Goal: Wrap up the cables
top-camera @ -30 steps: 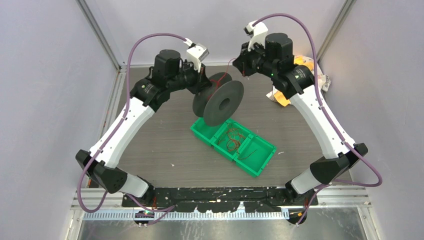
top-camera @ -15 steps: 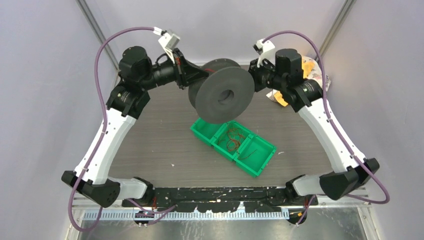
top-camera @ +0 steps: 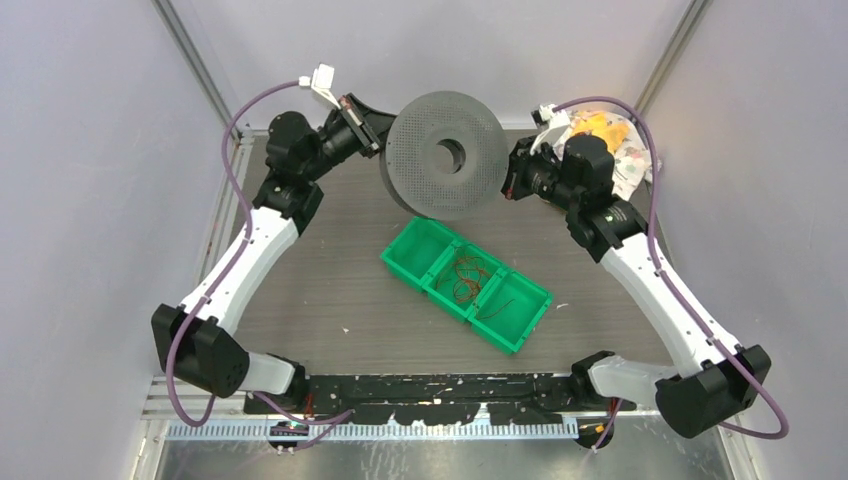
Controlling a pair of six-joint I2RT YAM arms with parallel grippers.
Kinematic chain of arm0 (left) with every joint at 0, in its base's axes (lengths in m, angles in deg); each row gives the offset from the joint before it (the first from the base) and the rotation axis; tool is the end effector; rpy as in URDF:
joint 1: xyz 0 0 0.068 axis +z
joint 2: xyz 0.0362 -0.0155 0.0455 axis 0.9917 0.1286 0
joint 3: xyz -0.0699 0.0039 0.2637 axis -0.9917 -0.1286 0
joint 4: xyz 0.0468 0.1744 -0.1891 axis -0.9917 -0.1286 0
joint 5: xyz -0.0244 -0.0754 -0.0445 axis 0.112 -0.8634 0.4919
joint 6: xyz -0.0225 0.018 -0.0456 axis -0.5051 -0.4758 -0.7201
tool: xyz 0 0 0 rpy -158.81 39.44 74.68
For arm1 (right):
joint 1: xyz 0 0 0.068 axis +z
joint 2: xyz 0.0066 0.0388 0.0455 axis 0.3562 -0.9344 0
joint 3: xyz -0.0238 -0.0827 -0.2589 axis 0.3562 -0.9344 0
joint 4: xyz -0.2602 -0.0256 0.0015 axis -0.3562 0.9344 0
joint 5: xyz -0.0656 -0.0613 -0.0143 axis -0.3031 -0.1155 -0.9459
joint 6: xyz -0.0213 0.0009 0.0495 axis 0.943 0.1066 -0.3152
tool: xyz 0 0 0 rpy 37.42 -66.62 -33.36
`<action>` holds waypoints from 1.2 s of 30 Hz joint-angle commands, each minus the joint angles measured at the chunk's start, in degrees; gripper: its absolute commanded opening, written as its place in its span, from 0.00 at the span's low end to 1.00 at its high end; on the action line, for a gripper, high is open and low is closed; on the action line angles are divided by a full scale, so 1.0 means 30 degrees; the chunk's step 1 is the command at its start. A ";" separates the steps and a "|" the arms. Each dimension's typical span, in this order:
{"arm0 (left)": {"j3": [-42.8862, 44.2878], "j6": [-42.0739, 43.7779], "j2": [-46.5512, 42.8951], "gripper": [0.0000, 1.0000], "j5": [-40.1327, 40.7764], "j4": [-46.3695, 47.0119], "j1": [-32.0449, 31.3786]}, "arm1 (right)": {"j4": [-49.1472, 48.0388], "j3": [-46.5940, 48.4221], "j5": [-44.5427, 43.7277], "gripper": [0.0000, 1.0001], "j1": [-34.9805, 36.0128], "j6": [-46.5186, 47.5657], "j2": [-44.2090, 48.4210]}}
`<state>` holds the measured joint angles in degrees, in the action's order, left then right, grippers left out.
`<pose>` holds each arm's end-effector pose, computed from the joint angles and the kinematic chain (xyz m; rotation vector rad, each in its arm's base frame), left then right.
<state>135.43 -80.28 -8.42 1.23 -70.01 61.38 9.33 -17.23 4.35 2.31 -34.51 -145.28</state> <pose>0.2877 -0.1325 0.4506 0.0423 1.5623 -1.5251 0.2365 0.1132 0.4100 -0.3608 1.7761 0.7574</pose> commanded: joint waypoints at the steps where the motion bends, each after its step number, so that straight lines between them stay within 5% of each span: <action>1: -0.0784 -0.2656 -0.0226 0.00 0.4943 0.1514 -0.0100 | -0.3997 -0.0036 0.0111 0.00 0.0470 -0.1860 -0.0162; 8: -0.1694 -0.4062 -0.0369 0.00 0.7941 0.0485 -0.0085 | -0.2027 0.1648 0.0234 0.01 0.0471 -0.2162 -0.1832; 20: -0.0691 -0.3487 0.0180 0.00 0.8395 -0.1794 -0.0070 | 0.0268 0.2901 -0.1202 0.00 0.0453 -0.0817 -0.1821; 28: -0.0702 -0.3692 0.0685 0.00 0.9063 -0.1581 -0.0078 | -0.1248 0.2522 0.0053 0.01 0.0638 -0.2332 -0.2829; 32: -0.1335 -0.3769 0.1109 0.00 1.0001 -0.0028 -0.0100 | -0.2922 0.2159 -0.0184 0.01 0.0791 -0.4146 -0.3779; 36: -0.3675 -0.3930 0.1812 0.00 1.1536 0.5822 -0.0158 | -0.5496 0.1716 -0.0893 0.01 0.0756 -0.6472 -0.4643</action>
<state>128.72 -91.65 -4.24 32.48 -71.61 61.75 6.51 -11.85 2.32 3.84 -45.74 -157.72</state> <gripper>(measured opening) 0.032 0.028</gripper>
